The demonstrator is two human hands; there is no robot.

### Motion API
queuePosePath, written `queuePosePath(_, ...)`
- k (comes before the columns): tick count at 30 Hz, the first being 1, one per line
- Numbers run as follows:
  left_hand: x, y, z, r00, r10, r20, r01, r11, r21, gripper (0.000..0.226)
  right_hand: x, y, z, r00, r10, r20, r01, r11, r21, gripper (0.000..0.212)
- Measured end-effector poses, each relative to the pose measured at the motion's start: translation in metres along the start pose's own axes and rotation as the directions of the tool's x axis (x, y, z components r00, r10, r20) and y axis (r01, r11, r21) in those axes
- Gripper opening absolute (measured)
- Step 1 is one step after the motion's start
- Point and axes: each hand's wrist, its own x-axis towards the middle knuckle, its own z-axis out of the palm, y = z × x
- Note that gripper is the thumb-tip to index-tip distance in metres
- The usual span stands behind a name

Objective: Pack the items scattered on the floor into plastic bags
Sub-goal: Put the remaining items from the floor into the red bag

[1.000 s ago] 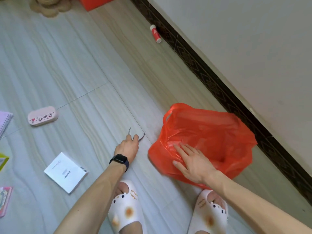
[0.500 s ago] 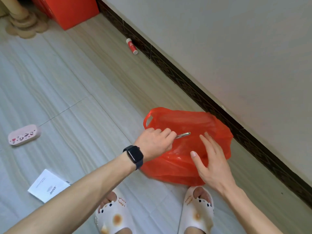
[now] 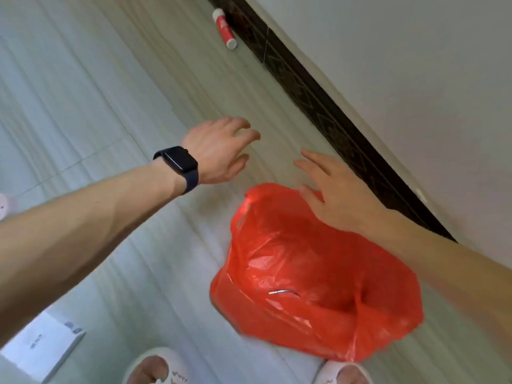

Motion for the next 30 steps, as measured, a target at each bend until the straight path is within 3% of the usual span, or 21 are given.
queuePosePath(3,0.024,-0.049,0.007,0.943,-0.329,0.043,0.332,0.94,-0.076,0.056,0.077,0.005,0.033,0.998,-0.013,0.061,0.015,0.999,-0.029,0.06)
queuePosePath(5,0.038,-0.073,0.017,0.905,-0.415,0.095,0.421,0.905,-0.053,0.063,0.124,0.008,0.048,0.993,0.013,0.121,-0.007,0.999,-0.051,0.062)
queuePosePath(8,0.06,-0.099,0.036,0.872,-0.437,0.221,0.441,0.897,0.034,0.071,0.173,0.013,0.069,0.976,0.099,0.196,-0.079,0.991,-0.107,0.064)
queuePosePath(12,0.106,-0.128,0.057,0.841,-0.466,0.276,0.486,0.874,-0.006,0.074,0.188,0.006,0.099,0.982,0.182,0.042,-0.178,0.98,-0.093,0.064)
queuePosePath(19,0.203,-0.167,0.059,0.797,-0.582,0.16,0.592,0.805,-0.019,0.077,0.203,0.016,0.105,0.982,0.187,-0.003,-0.187,0.976,-0.114,0.067)
queuePosePath(25,0.25,-0.196,0.05,0.824,-0.515,0.238,0.511,0.855,0.081,0.065,0.205,0.017,0.103,0.981,0.19,0.044,-0.183,0.975,-0.124,0.069)
queuePosePath(30,0.241,-0.191,0.059,0.817,-0.573,0.071,0.569,0.819,0.065,0.044,0.206,0.02,0.104,0.979,0.194,0.059,-0.187,0.976,-0.113,0.069)
